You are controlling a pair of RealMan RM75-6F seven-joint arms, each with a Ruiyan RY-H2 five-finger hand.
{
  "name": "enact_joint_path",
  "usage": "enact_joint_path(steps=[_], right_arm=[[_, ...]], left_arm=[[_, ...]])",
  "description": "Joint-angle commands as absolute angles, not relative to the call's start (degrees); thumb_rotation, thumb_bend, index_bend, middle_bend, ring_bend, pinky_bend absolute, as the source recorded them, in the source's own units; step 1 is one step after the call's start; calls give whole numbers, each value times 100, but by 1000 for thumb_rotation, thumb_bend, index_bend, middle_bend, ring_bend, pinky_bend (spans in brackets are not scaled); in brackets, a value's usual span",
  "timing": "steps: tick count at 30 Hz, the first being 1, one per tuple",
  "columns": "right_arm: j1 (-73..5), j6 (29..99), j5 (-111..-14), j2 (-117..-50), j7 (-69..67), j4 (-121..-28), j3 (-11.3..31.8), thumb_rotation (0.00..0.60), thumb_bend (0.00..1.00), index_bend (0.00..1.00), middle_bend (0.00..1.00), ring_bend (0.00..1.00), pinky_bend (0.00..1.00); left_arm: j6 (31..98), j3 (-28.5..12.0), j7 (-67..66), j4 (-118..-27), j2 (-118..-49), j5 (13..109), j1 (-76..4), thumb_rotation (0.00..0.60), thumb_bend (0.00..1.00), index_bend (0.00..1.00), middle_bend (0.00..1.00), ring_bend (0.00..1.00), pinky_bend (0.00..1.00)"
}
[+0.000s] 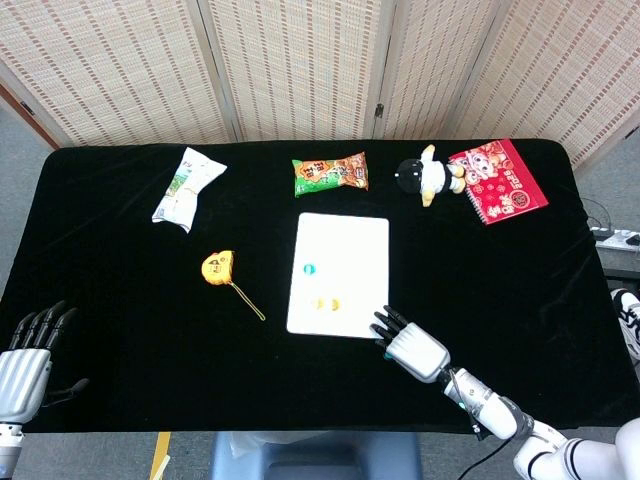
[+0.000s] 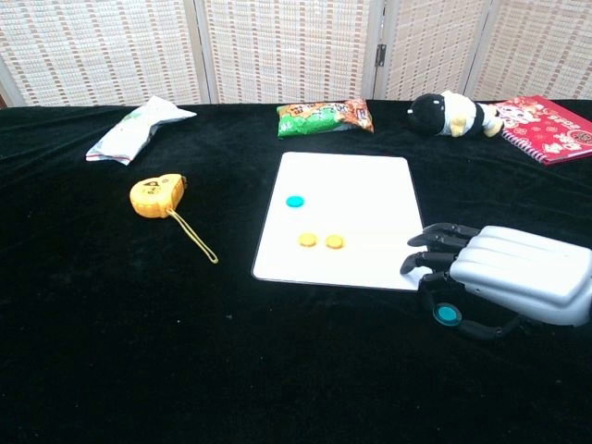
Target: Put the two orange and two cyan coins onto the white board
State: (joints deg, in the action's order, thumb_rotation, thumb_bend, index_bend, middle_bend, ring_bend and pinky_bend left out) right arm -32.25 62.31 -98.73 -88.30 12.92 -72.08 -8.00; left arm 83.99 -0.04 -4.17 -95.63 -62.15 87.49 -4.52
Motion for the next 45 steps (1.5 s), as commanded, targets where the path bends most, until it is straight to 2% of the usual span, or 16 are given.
enact_joint_path(steps=[1, 9, 13, 17, 24, 33, 45], right_arm=[[-3221, 6234, -9883, -8836, 1294, -7198, -793, 600, 302, 478, 160, 4, 0], [-3218, 6473, -10010, -8707, 1172, -7357, -723, 600, 303, 488, 168, 14, 0], [-3302, 6562, -9985, -8580, 1185, -7573, -516, 600, 303, 488, 169, 14, 0], [-3494, 6443, -9764, -8516, 1168, -7842, -151, 600, 303, 489, 168, 16, 0], [-4034, 5712, -8871, -8794, 1365, -7826, 697, 600, 303, 488, 165, 15, 0], [-4746, 4802, -7884, -9491, 1937, -7143, 1267, 600, 302, 487, 159, 10, 0], [-5465, 4234, -7107, -10335, 2343, -5840, 1578, 600, 303, 465, 153, 7, 0]], left_arm=[[8394, -7, -411, -9554, -6220, 8739, -452, 600, 73, 0, 0, 59, 0], [8419, -8, -391, -9541, -6221, 8748, -443, 600, 72, 0, 0, 59, 0], [8433, -2, -388, -9545, -6215, 8763, -437, 600, 73, 0, 0, 59, 0], [8456, -7, -388, -9562, -6212, 8785, -436, 600, 72, 0, 0, 59, 0], [8471, -5, -391, -9566, -6216, 8818, -439, 600, 72, 0, 0, 59, 0], [8454, 11, -302, -9462, -6251, 8745, -401, 600, 72, 0, 0, 59, 0], [8394, -13, -209, -9360, -6286, 8669, -414, 600, 72, 0, 0, 58, 0]])
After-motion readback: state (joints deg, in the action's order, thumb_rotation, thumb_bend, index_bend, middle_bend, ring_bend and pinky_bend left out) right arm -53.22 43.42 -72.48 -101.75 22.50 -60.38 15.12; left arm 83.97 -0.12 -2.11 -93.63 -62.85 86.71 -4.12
